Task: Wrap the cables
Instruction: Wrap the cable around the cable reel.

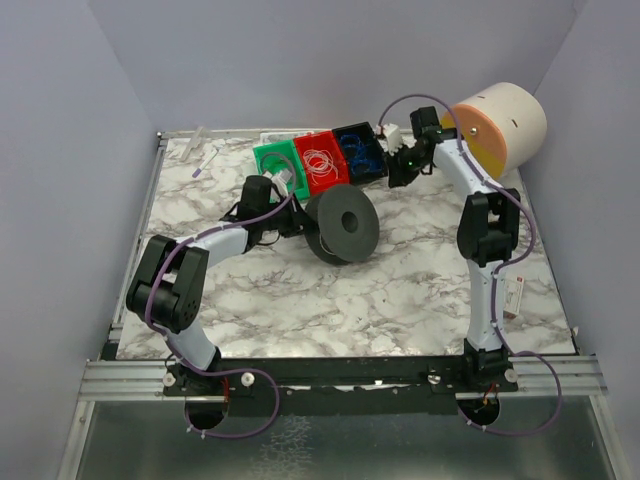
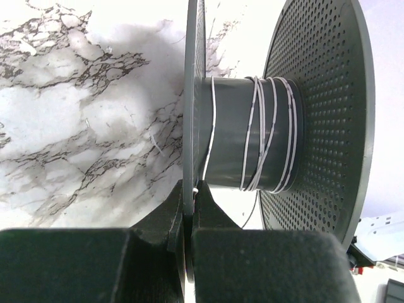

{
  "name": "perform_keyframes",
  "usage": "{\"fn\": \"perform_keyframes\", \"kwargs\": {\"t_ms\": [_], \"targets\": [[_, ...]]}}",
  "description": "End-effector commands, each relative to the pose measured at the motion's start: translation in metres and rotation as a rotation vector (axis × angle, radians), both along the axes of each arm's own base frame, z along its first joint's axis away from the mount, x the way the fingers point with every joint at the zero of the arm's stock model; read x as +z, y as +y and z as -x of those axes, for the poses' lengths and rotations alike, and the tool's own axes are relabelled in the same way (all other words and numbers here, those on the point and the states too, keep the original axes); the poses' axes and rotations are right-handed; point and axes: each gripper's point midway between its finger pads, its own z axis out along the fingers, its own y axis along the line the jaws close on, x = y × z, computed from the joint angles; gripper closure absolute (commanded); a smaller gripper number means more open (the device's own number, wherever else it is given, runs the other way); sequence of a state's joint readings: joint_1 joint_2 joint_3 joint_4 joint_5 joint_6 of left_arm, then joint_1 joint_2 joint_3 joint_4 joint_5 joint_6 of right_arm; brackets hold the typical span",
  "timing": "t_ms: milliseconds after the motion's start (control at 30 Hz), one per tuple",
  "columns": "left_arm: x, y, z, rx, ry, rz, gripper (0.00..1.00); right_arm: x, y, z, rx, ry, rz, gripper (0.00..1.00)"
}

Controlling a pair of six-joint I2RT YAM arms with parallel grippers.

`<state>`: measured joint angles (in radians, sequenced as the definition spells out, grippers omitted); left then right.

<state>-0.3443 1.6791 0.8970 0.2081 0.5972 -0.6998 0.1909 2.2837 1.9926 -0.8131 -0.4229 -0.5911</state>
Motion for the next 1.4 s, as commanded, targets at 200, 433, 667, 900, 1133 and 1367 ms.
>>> {"fn": "perform_keyframes", "kwargs": {"t_ms": [200, 433, 667, 900, 1133, 1367], "targets": [[-0.008, 0.005, -0.015, 0.04, -0.069, -0.208, 1.0, 0.088, 0.067, 0.037, 0.077, 0.085, -0.159, 1.0], [-0.014, 0.016, -0.023, 0.09, -0.071, -0.297, 1.0, 0.132, 0.124, 0.088, 0.259, 0.086, -0.277, 1.0], [-0.014, 0.02, -0.024, 0.102, -0.079, -0.328, 1.0, 0.172, 0.155, 0.108, 0.333, 0.027, -0.351, 1.0], [-0.017, 0.019, -0.023, 0.109, -0.061, -0.324, 1.0, 0.179, 0.17, 0.136, 0.421, 0.033, -0.359, 1.0], [-0.016, 0.02, -0.022, 0.122, -0.056, -0.312, 1.0, 0.165, 0.179, 0.167, 0.462, 0.016, -0.304, 1.0], [-0.017, 0.022, -0.024, 0.141, -0.029, -0.273, 1.0, 0.147, 0.174, 0.185, 0.434, -0.053, -0.223, 1.0]]}}
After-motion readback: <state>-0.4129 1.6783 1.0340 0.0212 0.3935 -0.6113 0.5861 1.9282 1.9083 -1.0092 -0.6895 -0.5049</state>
